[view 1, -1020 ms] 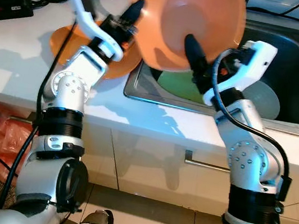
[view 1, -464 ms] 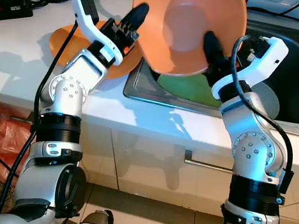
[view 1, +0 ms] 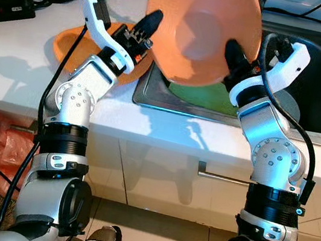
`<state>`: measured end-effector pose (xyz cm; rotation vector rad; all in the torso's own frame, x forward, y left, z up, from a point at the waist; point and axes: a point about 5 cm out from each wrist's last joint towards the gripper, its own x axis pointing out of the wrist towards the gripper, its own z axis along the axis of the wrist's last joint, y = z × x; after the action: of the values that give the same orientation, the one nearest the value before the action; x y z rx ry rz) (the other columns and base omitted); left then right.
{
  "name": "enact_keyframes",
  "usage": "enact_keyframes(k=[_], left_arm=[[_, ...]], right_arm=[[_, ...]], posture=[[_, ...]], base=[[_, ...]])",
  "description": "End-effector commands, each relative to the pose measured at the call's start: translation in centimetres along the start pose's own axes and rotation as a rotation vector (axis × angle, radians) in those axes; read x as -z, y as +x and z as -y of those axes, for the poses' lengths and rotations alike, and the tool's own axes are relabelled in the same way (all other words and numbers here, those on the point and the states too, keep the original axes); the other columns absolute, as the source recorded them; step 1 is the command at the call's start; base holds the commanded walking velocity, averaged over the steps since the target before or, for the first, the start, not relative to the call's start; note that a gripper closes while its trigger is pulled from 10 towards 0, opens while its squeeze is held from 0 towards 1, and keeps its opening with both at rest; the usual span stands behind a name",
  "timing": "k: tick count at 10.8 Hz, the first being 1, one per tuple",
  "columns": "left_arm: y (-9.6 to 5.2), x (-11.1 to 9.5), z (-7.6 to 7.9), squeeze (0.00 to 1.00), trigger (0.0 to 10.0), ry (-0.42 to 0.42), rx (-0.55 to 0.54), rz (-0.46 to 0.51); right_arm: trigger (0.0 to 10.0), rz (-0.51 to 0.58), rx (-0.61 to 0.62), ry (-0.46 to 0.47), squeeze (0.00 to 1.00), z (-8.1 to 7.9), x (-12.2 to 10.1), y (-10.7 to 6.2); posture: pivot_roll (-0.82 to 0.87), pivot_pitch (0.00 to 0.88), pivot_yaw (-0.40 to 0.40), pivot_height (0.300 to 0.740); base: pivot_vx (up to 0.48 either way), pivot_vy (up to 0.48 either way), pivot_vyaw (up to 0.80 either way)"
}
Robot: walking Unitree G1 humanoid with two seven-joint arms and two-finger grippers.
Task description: Kitchen organization
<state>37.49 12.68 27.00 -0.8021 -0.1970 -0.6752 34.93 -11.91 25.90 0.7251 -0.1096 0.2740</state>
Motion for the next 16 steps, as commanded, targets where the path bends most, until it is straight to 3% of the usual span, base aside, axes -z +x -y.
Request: enact_keyframes(k=[1,2,3,4,5,8,11,16], left_arm=[[0.5,-1.2,1.9,0.0,0.0,-0.012,0.128,0.051],[0.6,-1.3,2.0,0.0,0.0,0.004,0.124,0.049],[0.8,-1.3,2.1,0.71,0.0,0.019,0.123,0.042],[0.8,-1.2,2.2,1.0,0.0,0.033,0.122,0.036],[0.9,-0.9,2.1,1.0,10.0,0.062,0.103,0.021],[0.7,-0.1,1.7,1.0,10.0,0.08,0.072,-0.025],[-0.5,1.6,1.8,1.0,10.0,0.188,0.077,-0.149],[-0.5,1.6,1.8,1.0,10.0,0.188,0.077,-0.149]], right_arm=[[0.0,-0.025,0.161,0.027,0.0,2.8,0.3,-0.3],[0.0,-0.035,0.182,0.042,0.0,3.0,0.4,-0.2],[0.0,-0.043,0.198,0.05,0.0,3.2,0.4,-0.3],[0.0,-0.045,0.202,0.053,0.0,3.3,0.5,-0.3],[0.0,-0.046,0.206,0.056,0.0,3.4,0.5,-0.3],[0.0,-0.003,0.266,0.053,0.0,3.9,-0.1,-0.3],[0.0,0.058,0.382,-0.041,0.0,6.0,-0.7,0.4],[0.0,0.058,0.382,-0.041,0.0,6.0,-0.7,0.4]], posture=[[0.13,0.141,0.051,0.74],[0.13,0.142,0.052,0.74],[0.13,0.143,0.052,0.74],[0.13,0.142,0.053,0.74],[0.13,0.142,0.052,0.74],[0.14,0.145,0.045,0.74],[0.16,0.146,0.04,0.74],[0.16,0.146,0.04,0.74]], base=[[0.0,0.0,0.0],[0.0,0.0,0.0],[0.0,0.0,0.0],[0.0,0.0,0.0],[0.0,0.0,0.0],[0.0,0.0,0.0],[0.0,0.0,0.0],[0.0,0.0,0.0]])
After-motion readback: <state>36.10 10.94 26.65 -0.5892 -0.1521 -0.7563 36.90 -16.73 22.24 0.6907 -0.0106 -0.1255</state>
